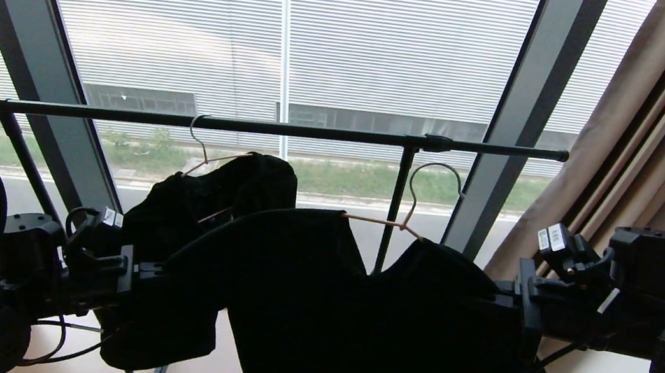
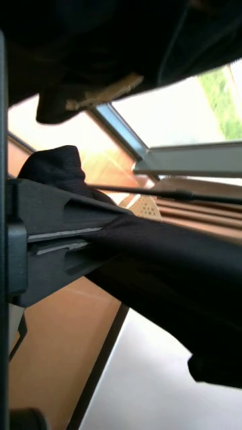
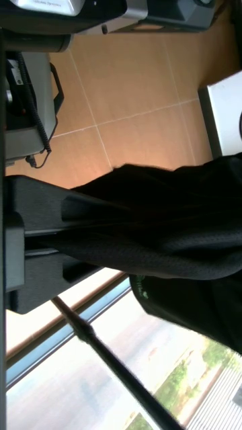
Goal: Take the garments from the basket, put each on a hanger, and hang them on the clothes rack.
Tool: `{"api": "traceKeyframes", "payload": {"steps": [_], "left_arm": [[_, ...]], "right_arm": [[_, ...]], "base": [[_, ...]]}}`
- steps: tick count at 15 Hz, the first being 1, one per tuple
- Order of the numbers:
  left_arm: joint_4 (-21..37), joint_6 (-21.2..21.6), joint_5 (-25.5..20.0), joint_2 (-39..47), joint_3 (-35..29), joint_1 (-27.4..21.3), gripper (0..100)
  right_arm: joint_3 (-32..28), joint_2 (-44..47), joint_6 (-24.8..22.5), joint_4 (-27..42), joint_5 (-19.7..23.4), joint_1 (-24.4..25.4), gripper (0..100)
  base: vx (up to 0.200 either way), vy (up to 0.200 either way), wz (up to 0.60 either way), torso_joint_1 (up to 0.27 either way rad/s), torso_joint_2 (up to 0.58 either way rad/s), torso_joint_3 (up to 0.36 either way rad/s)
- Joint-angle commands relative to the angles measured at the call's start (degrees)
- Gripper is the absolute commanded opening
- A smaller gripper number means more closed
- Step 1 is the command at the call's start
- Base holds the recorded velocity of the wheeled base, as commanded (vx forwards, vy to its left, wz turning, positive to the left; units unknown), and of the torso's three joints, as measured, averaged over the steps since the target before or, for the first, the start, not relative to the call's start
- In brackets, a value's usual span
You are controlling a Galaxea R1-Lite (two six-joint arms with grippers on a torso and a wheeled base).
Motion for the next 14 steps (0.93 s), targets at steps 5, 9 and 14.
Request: {"api": "traceKeyframes", "payload": {"steps": [5, 9, 14], "left_arm": [[-0.1, 0.1, 0.0, 0.0, -0.4, 1.0, 0], [-0.1, 0.1, -0.1, 0.1, -0.4, 1.0, 0], [-0.1, 0.5, -0.1, -0.2, -0.1, 0.8, 100]], "right_arm": [[0.0, -0.1, -0.1, -0.1, 2.0, -2.2, 0], [0.0, -0.1, -1.2, -0.1, 3.5, -3.0, 0], [-0.1, 0.0, -1.2, 0.0, 3.5, -3.0, 0]], "base": [[0.0, 0.0, 0.0, 0.0, 0.0, 0.0], [0.0, 0.0, 0.0, 0.0, 0.0, 0.0], [0.0, 0.0, 0.0, 0.0, 0.0, 0.0]]}}
